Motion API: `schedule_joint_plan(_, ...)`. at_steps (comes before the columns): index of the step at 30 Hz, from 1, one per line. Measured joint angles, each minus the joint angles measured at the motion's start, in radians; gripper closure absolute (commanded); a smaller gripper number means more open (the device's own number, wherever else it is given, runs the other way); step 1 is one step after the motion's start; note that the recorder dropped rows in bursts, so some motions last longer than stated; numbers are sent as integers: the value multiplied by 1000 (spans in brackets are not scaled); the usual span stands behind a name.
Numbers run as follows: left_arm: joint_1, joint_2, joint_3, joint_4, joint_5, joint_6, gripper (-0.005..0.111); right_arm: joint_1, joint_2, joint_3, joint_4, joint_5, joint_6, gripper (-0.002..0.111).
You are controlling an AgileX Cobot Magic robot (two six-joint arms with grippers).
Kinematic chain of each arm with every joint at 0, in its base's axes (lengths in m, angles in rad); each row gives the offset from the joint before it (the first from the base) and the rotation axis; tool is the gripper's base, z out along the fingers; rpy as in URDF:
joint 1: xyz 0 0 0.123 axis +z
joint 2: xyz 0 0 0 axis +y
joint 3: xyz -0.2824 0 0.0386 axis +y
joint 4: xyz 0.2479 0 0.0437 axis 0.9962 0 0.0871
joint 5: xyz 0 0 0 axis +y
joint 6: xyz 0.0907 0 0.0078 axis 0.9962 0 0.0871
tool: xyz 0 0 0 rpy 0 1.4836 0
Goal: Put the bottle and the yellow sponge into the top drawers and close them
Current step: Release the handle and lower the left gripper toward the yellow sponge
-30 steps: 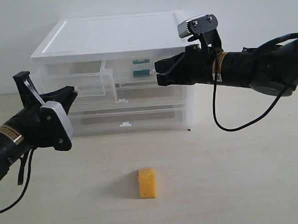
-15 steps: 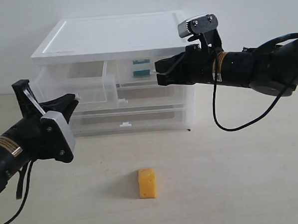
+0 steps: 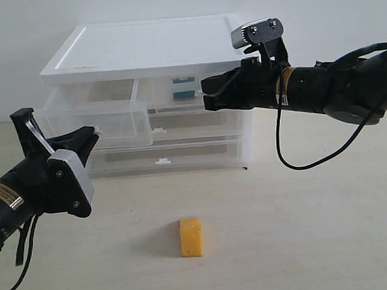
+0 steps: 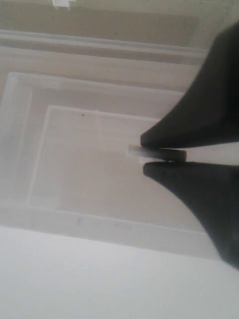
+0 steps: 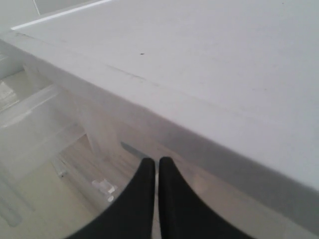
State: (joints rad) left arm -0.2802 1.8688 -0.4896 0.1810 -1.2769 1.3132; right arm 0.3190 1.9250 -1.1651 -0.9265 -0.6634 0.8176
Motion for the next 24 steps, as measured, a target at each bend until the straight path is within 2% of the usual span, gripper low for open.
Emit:
schedule_joint_plan(4, 0, 0, 0, 4, 0, -4, 103, 0, 0, 0, 0, 0, -2, 108)
schedule_joint_plan(6, 0, 0, 2, 13, -1, -28, 97, 0, 0, 0, 0, 0, -2, 108)
schedule_joint_plan(8, 0, 0, 2, 33, -4, -65, 85, 0, 0, 0, 0, 0, -2, 108)
schedule_joint_plan(12, 0, 0, 9, 100, 12, -107, 46, 0, 0, 0, 0, 0, -2, 108)
schedule_joint_plan(14, 0, 0, 13, 147, 33, -137, 37, 0, 0, 0, 0, 0, -2, 108)
schedule_joint_plan(17, -6, 0, 17, 175, 48, -183, 37, 0, 0, 0, 0, 0, -2, 108)
schedule_joint_plan(20, -6, -20, 34, 203, 57, -202, 42, 0, 0, 0, 0, 0, -2, 108)
schedule_joint_plan(24, -6, -96, 77, 288, 57, -216, 62, 0, 0, 0, 0, 0, -2, 108)
